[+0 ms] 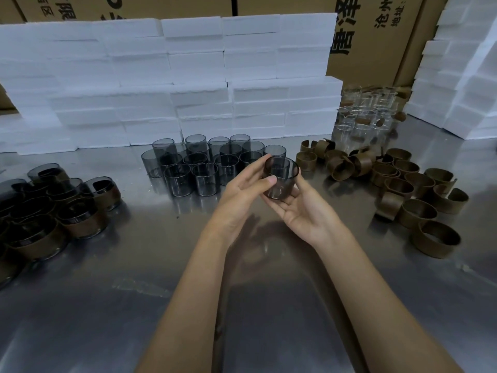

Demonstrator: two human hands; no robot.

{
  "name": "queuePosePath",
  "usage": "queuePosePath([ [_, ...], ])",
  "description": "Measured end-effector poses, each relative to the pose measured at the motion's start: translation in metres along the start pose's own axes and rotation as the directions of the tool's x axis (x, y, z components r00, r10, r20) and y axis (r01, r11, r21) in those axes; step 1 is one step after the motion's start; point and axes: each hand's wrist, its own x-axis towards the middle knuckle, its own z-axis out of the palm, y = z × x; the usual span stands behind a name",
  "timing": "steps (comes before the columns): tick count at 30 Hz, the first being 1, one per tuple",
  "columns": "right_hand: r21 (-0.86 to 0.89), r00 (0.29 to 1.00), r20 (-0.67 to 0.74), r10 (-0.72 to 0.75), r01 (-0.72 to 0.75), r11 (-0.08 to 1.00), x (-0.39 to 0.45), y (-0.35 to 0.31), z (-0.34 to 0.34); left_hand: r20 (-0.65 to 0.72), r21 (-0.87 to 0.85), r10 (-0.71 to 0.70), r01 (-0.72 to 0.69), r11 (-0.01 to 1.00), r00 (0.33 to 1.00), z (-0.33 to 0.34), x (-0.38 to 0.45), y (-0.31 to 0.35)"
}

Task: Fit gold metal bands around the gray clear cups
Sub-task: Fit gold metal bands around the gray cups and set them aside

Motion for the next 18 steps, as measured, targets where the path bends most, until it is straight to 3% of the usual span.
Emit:
queuePosePath([
  [11,-0.067,0.996,0.008,-0.087,0.087,0.994,0.0,-0.007,-0.003,-0.02,0.191,0.057,-0.052,0.98,0.998,0.005,-0.005,0.005],
  [18,-0.11,0.994,0.037,-0.103,0.106,0.988,0.003,-0.003,-0.003,-0.212,0.241,0.192,-0.139,0.96,0.958,0.024,-0.003,0.004],
])
